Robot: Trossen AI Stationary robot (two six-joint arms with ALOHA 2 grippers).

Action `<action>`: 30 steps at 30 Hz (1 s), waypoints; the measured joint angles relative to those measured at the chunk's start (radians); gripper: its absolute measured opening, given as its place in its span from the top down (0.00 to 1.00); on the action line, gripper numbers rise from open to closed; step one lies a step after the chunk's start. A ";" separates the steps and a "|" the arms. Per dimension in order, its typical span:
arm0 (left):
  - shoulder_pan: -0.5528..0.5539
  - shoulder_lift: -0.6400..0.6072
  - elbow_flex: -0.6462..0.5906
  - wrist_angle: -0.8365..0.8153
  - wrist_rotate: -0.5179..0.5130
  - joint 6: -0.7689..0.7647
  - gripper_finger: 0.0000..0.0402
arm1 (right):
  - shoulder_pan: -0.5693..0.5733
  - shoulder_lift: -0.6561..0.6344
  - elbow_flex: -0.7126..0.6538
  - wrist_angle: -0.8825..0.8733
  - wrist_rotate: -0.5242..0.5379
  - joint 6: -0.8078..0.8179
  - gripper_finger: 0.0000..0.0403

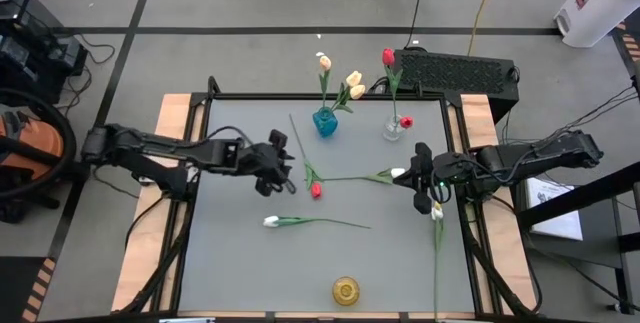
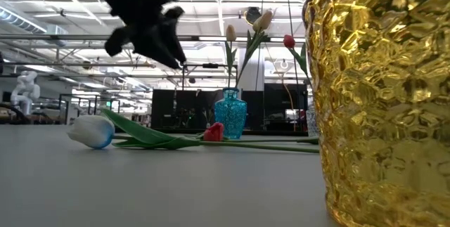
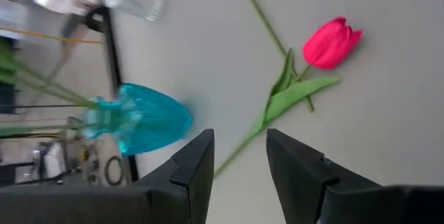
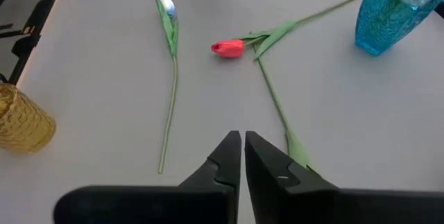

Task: Sort flowers into vase by color
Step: Put the red flower into the transparent vase

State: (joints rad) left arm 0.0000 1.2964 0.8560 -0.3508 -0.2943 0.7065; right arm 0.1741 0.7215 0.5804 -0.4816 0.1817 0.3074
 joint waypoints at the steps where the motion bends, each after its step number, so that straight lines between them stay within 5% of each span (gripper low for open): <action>1: 0.012 0.028 0.020 -0.016 0.016 0.010 0.65 | 0.000 0.000 0.000 0.000 0.000 -0.007 0.97; 14: 0.067 0.318 0.213 -0.132 0.058 0.200 0.65 | 0.000 0.000 0.000 -0.001 0.000 0.027 0.97; 30: 0.095 0.459 0.236 -0.124 0.057 0.385 0.65 | 0.000 0.000 0.000 0.012 0.000 0.045 0.97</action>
State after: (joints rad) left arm 0.0954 1.7551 1.0920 -0.4750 -0.2377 1.0912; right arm 0.1741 0.7212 0.5804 -0.4700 0.1814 0.3519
